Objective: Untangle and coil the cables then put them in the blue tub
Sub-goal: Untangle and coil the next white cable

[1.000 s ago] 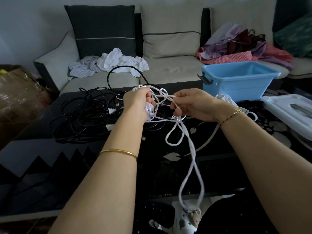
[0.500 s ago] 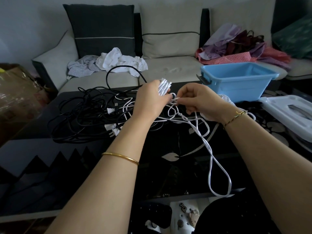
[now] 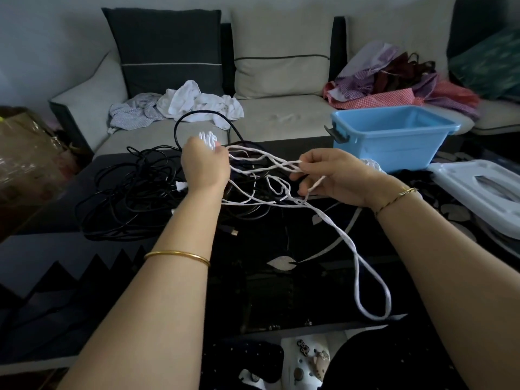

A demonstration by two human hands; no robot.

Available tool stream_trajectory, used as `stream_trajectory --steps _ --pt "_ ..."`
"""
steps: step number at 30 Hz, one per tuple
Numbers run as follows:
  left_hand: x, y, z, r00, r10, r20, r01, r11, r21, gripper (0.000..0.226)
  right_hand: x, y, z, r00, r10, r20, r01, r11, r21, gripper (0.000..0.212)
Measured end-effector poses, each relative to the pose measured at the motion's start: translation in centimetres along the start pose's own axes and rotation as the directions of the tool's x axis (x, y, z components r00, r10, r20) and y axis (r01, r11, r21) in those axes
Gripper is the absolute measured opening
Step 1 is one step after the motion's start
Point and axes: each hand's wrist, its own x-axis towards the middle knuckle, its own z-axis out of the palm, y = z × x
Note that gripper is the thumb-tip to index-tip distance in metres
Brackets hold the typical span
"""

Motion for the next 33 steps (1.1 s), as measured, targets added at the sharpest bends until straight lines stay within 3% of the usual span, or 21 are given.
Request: stream_trajectory --steps 3,9,13,16,19,22,25,29,31,33 --pt "-0.1 -0.1 -0.1 0.997 -0.018 0.076 0.024 0.997 -0.077 0.015 0.4 0.1 0.1 0.998 -0.027 -0.064 0.026 0.999 -0.024 0.018" --pt "-1.1 1.3 -0.3 0.963 0.252 0.097 -0.254 0.967 0.0 0.032 0.8 0.1 0.3 0.99 -0.073 -0.121 0.017 0.911 -0.412 0.011" --pt "-1.6 1.9 -0.1 0.953 0.298 0.046 -0.3 0.953 0.049 0.036 1.1 -0.1 0.8 0.987 -0.027 -0.161 -0.081 0.775 -0.626 0.007" --pt "-2.2 2.0 0.6 0.93 0.29 0.226 -0.287 0.957 -0.05 0.022 0.9 -0.4 1.3 0.99 -0.039 -0.133 -0.06 0.745 -0.664 0.007" --pt "-2.8 1.8 1.2 0.876 0.267 0.401 -0.3 0.954 0.019 0.012 0.6 -0.9 1.7 0.993 -0.088 -0.073 0.023 0.782 -0.622 0.01" --pt "-2.6 1.0 1.7 0.818 0.205 0.538 -0.317 0.941 0.123 0.022 0.4 -1.2 1.7 0.989 -0.132 -0.064 0.066 0.793 -0.606 0.014" --pt "-2.7 0.7 1.7 0.781 0.153 0.606 -0.281 0.952 0.122 0.028 0.1 -1.3 1.6 0.99 -0.129 -0.048 0.076 0.8 -0.596 0.011" --pt "-2.7 0.8 1.5 0.869 0.162 0.468 -0.261 0.953 0.156 0.019 0.3 -0.8 1.5 0.995 -0.092 -0.041 0.064 0.892 -0.447 0.01" --pt "-2.3 0.8 1.1 0.949 0.033 0.313 -0.052 0.997 0.053 0.019 0.4 -0.6 1.1 0.999 -0.006 -0.041 -0.002 0.981 -0.193 0.015" --pt "-1.4 0.3 0.3 0.956 -0.243 0.163 0.276 0.935 -0.224 0.023 0.2 -0.4 0.3 0.999 0.049 -0.011 -0.049 0.998 0.032 0.018"
